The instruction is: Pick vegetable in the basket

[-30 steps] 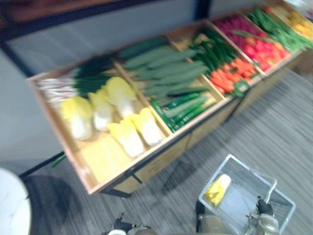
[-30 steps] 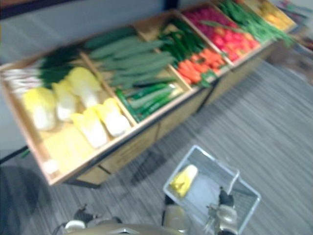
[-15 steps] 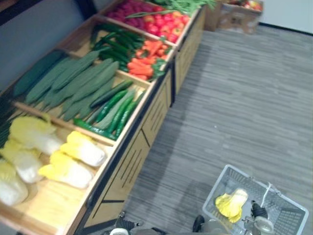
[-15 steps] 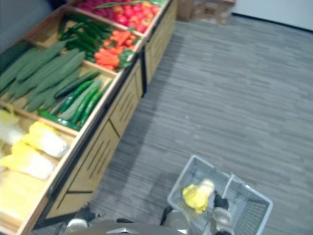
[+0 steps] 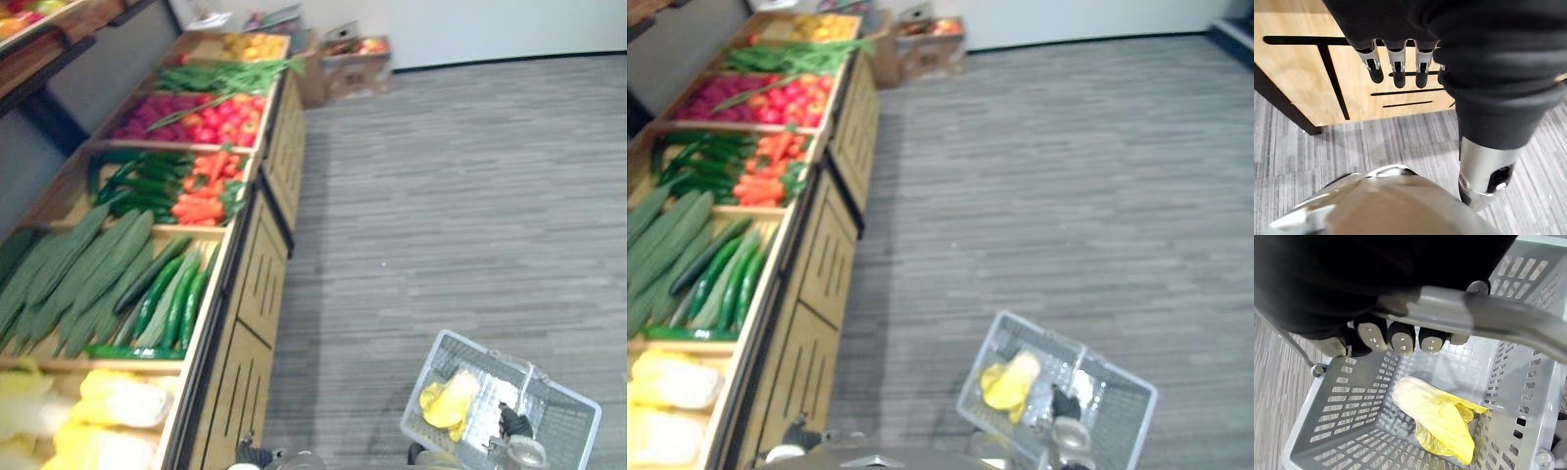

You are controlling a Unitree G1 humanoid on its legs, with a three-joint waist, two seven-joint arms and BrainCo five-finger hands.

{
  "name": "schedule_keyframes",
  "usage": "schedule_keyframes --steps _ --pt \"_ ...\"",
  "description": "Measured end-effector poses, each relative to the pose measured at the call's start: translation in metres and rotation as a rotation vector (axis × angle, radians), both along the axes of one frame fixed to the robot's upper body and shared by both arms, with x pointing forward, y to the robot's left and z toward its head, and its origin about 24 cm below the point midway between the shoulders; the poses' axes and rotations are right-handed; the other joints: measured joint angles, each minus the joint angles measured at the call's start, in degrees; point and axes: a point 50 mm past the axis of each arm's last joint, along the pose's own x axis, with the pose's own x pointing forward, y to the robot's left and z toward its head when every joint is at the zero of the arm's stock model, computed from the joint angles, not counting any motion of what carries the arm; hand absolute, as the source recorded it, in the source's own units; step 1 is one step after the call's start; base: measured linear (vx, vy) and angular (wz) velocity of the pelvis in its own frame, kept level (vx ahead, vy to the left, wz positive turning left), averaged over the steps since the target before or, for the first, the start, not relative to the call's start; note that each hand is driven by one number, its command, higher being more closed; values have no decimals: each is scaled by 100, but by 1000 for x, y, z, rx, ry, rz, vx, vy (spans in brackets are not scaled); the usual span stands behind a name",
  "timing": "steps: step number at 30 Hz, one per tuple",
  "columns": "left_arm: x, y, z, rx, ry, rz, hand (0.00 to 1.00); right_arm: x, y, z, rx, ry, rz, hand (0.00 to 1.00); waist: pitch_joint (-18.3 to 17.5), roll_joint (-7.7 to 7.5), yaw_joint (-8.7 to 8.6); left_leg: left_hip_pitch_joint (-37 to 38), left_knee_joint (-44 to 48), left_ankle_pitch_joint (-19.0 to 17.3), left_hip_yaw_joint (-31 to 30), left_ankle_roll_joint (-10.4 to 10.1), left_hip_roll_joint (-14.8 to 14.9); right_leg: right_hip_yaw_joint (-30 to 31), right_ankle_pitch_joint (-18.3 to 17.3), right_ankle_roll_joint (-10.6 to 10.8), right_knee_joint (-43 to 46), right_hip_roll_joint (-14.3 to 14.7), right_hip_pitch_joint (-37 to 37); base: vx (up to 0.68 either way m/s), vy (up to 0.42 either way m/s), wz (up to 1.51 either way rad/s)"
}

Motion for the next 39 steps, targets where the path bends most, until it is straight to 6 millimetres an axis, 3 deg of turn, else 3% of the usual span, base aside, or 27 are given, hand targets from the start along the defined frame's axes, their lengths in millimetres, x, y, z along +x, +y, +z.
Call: schedule_keyframes --steps 2,4,5,6,10,14,18,21,22,24,25,27,31,32,33,34,35,37,39 --pt "2 -3 0 -6 -14 2 0 1 -3 1 -9 -5 1 100 22 64 104 108 -627 38 -609 -163 -168 343 175 271 -260 42 -152 -65 234 -91" --pt "7 -2 1 -3 -29 -1 0 -2 -6 2 -15 -8 -7 100 24 44 46 85 -1038 -126 -586 -38 -225 306 320 366 -415 -22 -265 -21 213 -15" --pt "11 3 3 7 -40 -4 0 -2 -3 1 -4 -12 -29 100 89 -75 54 76 -1216 -189 -504 66 -326 269 534 452 -503 -139 -304 -59 239 11" --pt "8 6 3 17 -31 -2 0 -4 -1 -1 5 -12 -48 100 105 -78 106 63 -1249 -174 -469 90 -388 228 559 491 -523 -188 -299 -33 243 4" --pt "1 5 2 17 -14 -3 0 0 4 0 3 -24 -16 100 16 -164 130 198 -1479 -115 -380 159 -530 233 602 562 -552 -315 -304 48 81 -6" --pt "11 3 3 12 -37 -18 0 4 4 2 -8 -39 7 100 -40 -50 125 267 -1656 -88 -362 166 -541 173 609 577 -627 -345 -330 84 0 -2" --pt "13 3 3 13 -42 -22 0 4 4 2 0 -42 4 100 -39 -71 126 431 -1758 -90 -282 162 -520 133 587 600 -501 -318 -334 77 -3 -12" --pt "15 3 4 19 -42 -57 0 8 4 4 4 -66 -15 100 -2 -134 155 590 -1764 -93 -107 166 -547 111 173 611 784 -319 -866 10 8 -25" --pt "15 3 4 20 -42 -70 0 12 6 6 12 -97 -37 100 38 -198 192 707 -1762 -105 69 175 -551 11 65 543 1807 -313 -1358 -66 13 -35" --pt "14 11 5 36 -36 -71 0 19 12 10 15 -146 -37 100 123 -402 217 935 -1663 -347 264 274 -574 -436 102 522 3269 -506 -1922 -49 21 -37" --pt "11 18 6 54 -27 -68 0 20 16 9 23 -153 -34 100 169 -514 240 1112 -1529 -506 287 288 -559 -826 126 474 3833 -744 -2063 29 15 -23" --pt "8 21 6 58 -18 -50 0 18 16 9 20 -152 -35 100 162 -591 239 1247 -1565 -512 273 293 -555 -1125 32 395 4118 -906 -2115 76 11 -2" --pt "13 16 6 43 -33 -43 0 20 14 11 20 -165 -53 100 166 -463 195 1181 -1579 -538 128 178 -247 -1386 7 353 2879 -720 -2167 215 -113 22" --pt "16 15 6 36 -44 -26 0 19 12 11 24 -165 -76 100 201 -415 195 1170 -1594 -546 82 105 -131 -1388 127 454 1882 -688 -2052 329 -278 29" --pt "16 14 6 34 -44 -15 0 18 11 10 25 -163 -83 100 208 -409 196 1205 -1601 -597 69 13 -79 -1400 241 442 1379 -728 -1987 383 -336 18" --pt "17 9 5 20 -48 0 0 19 10 11 24 -162 -94 100 217 -339 221 1294 -1611 -665 76 -101 82 -1543 584 363 1298 -652 -1936 334 -303 0" --pt "18 6 5 11 -53 15 0 22 6 13 16 -168 -101 100 248 -147 246 1318 -1640 -548 152 -262 265 -1681 480 256 1482 -496 -1919 321 -291 -3" --pt "20 6 5 10 -59 14 0 24 4 13 20 -174 -124 100 271 -171 231 1485 -1750 -271 128 -384 267 -1612 -1 198 2267 -576 -2142 220 -238 1" --pt "17 3 4 13 -46 -12 0 16 1 12 15 -159 -139 100 164 -262 187 1641 -1703 -2 -18 -497 276 -1461 -712 195 3038 -660 -2238 266 -325 15"
